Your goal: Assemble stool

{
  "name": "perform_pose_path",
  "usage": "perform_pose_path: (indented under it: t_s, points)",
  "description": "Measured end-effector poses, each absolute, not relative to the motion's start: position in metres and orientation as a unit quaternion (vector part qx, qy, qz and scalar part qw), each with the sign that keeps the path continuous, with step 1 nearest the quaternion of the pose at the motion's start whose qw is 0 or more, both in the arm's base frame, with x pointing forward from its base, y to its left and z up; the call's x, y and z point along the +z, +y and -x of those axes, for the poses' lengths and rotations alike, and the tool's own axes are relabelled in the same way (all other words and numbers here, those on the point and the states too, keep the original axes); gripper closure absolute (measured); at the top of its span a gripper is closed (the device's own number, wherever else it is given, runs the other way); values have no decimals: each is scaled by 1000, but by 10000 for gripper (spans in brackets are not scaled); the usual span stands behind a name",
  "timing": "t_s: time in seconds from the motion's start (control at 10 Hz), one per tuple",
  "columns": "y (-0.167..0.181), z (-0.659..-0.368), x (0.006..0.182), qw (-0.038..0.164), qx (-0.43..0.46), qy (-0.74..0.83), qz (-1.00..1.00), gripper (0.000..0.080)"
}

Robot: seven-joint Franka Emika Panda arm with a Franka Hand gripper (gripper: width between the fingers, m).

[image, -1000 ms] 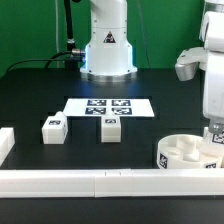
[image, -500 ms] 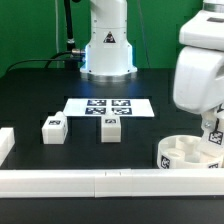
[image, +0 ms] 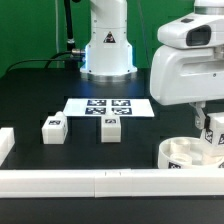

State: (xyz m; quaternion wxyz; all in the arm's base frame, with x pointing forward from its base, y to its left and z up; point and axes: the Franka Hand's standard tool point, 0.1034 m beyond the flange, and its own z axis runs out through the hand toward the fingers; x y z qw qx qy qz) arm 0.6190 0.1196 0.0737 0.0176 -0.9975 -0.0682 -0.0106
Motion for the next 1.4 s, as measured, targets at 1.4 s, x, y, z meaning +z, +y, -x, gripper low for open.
perform_pose_path:
  t_s: [1.4]
  points:
    - [120, -619, 72, 37, 5, 505, 862, 462]
